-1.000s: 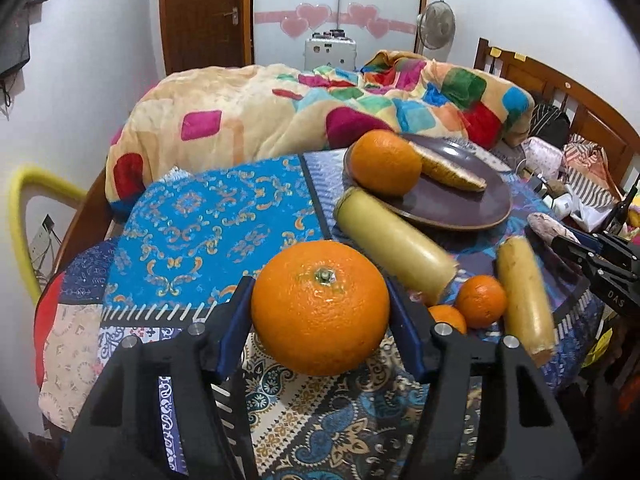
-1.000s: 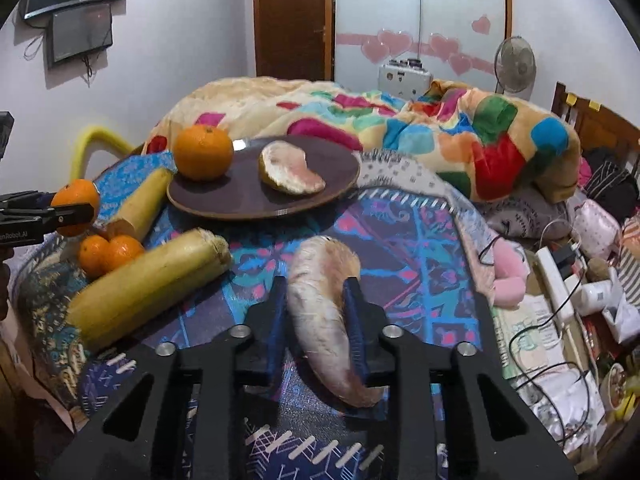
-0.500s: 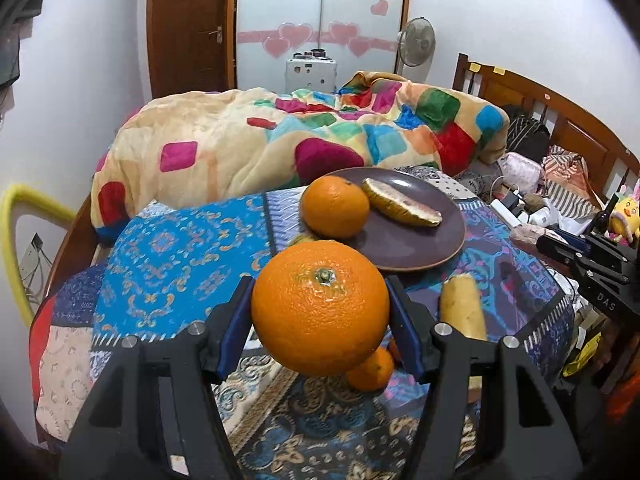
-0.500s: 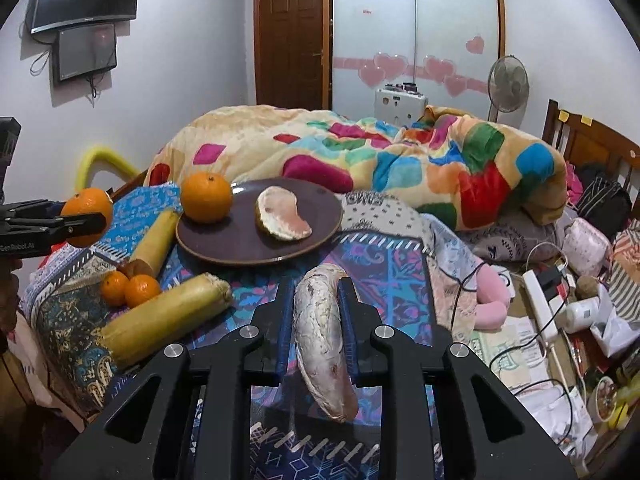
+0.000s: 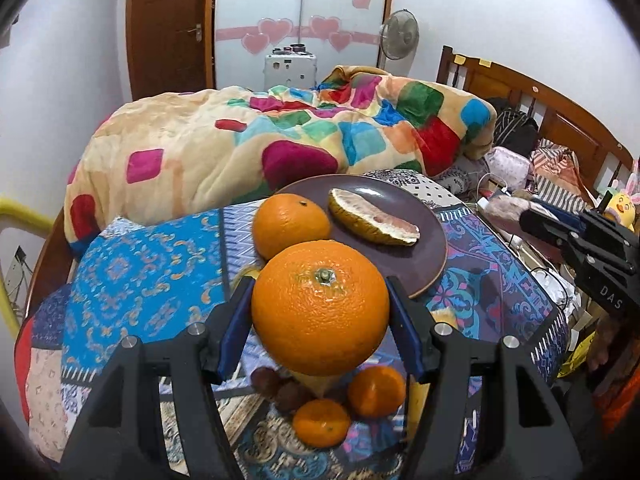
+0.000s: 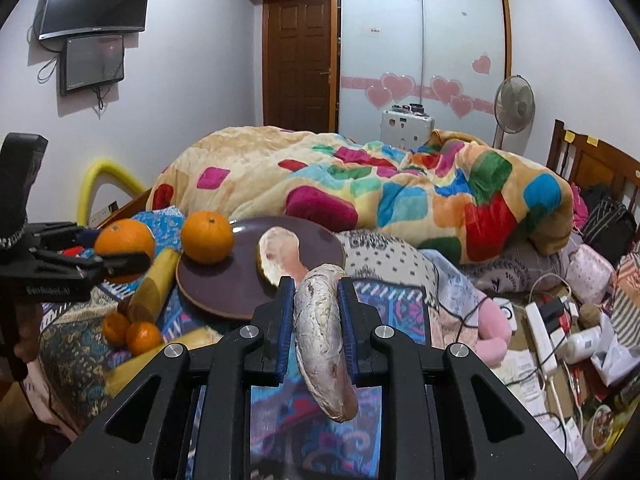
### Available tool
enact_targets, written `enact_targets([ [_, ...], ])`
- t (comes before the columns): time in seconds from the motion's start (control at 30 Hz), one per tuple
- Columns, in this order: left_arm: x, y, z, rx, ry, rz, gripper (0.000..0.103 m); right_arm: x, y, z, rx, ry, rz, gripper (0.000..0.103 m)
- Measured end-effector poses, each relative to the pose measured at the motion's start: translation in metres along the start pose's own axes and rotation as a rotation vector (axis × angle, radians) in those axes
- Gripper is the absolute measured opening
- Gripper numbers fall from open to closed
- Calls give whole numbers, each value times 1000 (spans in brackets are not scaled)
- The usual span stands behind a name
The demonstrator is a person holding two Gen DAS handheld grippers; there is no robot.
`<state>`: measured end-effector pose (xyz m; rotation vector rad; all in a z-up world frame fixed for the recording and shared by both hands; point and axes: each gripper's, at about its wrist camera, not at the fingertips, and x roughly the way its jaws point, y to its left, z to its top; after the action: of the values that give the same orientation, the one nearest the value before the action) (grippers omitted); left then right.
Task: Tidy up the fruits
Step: 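Place pomelo wedge on plate with right tool while left tool places orange there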
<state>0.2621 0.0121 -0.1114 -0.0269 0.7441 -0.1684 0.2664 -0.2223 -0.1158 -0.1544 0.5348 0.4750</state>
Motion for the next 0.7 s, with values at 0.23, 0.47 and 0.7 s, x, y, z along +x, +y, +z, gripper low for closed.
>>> enact_targets([
  [0.23,23,-7,10,5,19,-2,63,18,-1,14,-8,-16,0,20],
  [0.47,44,-5,17,4,48,3,63,40,0,29,-27,-20,0,20],
  [0.7,55,-2,24,22,52,16,63,67,7,43,-68,-10,0,20],
])
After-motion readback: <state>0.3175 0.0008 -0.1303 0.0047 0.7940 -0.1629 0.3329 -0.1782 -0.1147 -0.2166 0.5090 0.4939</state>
